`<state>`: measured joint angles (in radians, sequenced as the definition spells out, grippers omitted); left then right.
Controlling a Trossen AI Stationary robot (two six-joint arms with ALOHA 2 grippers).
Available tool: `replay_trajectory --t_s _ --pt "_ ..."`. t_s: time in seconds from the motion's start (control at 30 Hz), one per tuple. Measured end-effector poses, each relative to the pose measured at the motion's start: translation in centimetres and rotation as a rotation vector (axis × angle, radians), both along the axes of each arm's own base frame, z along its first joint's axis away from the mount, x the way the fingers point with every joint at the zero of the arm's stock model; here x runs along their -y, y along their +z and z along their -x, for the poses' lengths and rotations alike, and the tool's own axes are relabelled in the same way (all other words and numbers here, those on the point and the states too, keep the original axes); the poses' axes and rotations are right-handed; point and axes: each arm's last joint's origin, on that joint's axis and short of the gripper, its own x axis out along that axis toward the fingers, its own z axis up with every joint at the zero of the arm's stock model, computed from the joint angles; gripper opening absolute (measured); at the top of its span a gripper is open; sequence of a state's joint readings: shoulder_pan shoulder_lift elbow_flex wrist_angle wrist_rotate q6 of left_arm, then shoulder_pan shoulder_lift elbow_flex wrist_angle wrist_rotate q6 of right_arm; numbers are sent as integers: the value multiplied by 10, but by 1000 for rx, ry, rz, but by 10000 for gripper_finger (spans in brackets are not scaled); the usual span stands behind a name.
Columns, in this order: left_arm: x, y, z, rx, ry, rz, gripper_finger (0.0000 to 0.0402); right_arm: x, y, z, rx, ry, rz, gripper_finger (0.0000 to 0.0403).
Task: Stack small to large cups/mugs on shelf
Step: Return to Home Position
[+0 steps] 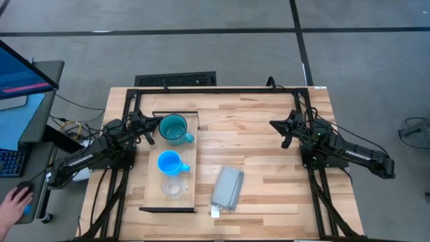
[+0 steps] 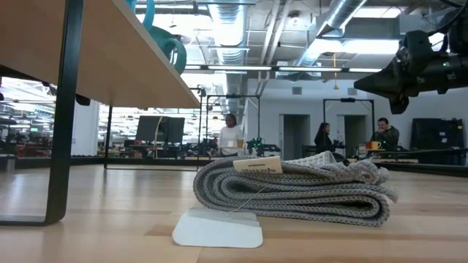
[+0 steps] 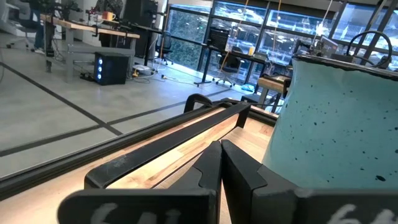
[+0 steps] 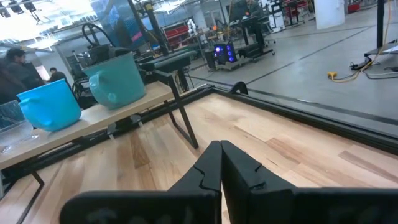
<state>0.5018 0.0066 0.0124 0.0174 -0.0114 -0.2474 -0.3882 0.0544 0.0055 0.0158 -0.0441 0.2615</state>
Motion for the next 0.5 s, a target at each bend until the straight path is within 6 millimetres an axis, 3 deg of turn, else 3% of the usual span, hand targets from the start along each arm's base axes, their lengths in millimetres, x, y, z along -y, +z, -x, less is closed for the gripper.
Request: replay_trajectory --t_s 0.5 --pt "0 0 0 0 0 0 0 0 0 0 0 0 0 27"
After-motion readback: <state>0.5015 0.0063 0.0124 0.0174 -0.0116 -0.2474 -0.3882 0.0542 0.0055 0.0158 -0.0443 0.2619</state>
